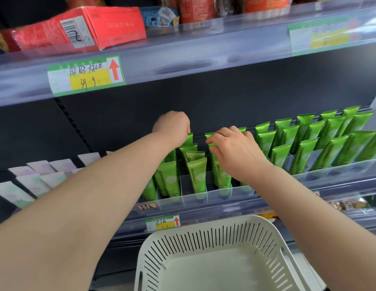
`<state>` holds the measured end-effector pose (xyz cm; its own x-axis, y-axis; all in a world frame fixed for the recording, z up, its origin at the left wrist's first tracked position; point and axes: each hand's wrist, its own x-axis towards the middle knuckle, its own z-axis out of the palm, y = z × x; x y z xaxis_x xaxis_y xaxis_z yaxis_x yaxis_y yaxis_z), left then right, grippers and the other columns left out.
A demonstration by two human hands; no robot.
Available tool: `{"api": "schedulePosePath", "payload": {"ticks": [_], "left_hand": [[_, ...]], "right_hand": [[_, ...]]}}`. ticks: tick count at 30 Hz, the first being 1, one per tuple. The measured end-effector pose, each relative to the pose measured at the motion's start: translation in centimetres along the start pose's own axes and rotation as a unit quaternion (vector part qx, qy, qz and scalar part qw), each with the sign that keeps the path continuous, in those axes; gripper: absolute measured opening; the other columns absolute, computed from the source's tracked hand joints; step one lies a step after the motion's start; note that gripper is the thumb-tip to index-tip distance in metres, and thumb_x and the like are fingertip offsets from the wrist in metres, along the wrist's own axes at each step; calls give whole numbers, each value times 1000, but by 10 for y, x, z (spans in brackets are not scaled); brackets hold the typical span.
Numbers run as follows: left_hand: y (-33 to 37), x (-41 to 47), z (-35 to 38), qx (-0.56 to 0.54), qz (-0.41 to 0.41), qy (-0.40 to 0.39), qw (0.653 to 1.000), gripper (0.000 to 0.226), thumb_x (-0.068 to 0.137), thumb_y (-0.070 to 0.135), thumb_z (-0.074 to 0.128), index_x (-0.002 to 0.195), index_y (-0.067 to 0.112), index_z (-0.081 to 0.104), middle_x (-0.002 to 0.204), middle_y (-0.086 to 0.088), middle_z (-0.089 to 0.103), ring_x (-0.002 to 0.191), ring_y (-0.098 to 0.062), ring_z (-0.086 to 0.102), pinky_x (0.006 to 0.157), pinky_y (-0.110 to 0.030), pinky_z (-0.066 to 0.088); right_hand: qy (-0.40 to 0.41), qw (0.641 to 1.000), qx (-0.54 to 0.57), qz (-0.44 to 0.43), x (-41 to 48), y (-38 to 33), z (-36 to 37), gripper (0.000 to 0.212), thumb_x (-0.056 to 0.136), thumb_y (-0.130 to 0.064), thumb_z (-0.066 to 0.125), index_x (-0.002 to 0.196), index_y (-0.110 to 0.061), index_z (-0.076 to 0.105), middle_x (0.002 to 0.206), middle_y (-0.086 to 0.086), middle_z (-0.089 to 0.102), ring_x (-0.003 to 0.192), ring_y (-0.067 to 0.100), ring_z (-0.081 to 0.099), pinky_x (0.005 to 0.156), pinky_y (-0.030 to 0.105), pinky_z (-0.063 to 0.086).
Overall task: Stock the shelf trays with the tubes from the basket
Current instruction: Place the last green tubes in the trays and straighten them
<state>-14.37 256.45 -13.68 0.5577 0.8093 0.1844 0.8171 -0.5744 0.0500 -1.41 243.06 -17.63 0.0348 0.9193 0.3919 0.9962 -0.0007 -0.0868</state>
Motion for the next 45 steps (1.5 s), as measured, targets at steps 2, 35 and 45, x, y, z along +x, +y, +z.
{"api": "schedulePosePath", "payload": {"ticks": [2, 35, 45], "left_hand": [[6, 2, 1, 0, 9, 12, 1000, 21, 86, 7, 64, 93, 25, 73, 101, 0, 69, 92, -24, 64, 77, -36, 55], [-6, -20, -7, -98, 33, -31, 994, 8, 81, 20, 75, 88, 23, 77, 88, 10, 68, 87, -14, 63, 79, -33, 54], [-23, -35, -19, -117, 11, 9, 993, 12, 83, 19, 72, 95, 22, 76, 95, 6, 69, 89, -16, 63, 80, -35, 54]], "right_hand": [[-3, 1000, -2, 0, 1, 1, 1, 30, 99, -32, 39, 121, -25, 57, 121, -4, 57, 111, 22, 47, 86, 41, 37], [25, 1000, 3, 12, 12, -13, 3, 31, 92, -13, 50, 116, -28, 62, 109, -6, 65, 111, 20, 47, 82, 36, 34], [-48, 999, -15, -6, 33, -26, 8, 23, 90, -16, 56, 98, -34, 68, 95, -11, 68, 106, 17, 45, 78, 34, 28]]}}
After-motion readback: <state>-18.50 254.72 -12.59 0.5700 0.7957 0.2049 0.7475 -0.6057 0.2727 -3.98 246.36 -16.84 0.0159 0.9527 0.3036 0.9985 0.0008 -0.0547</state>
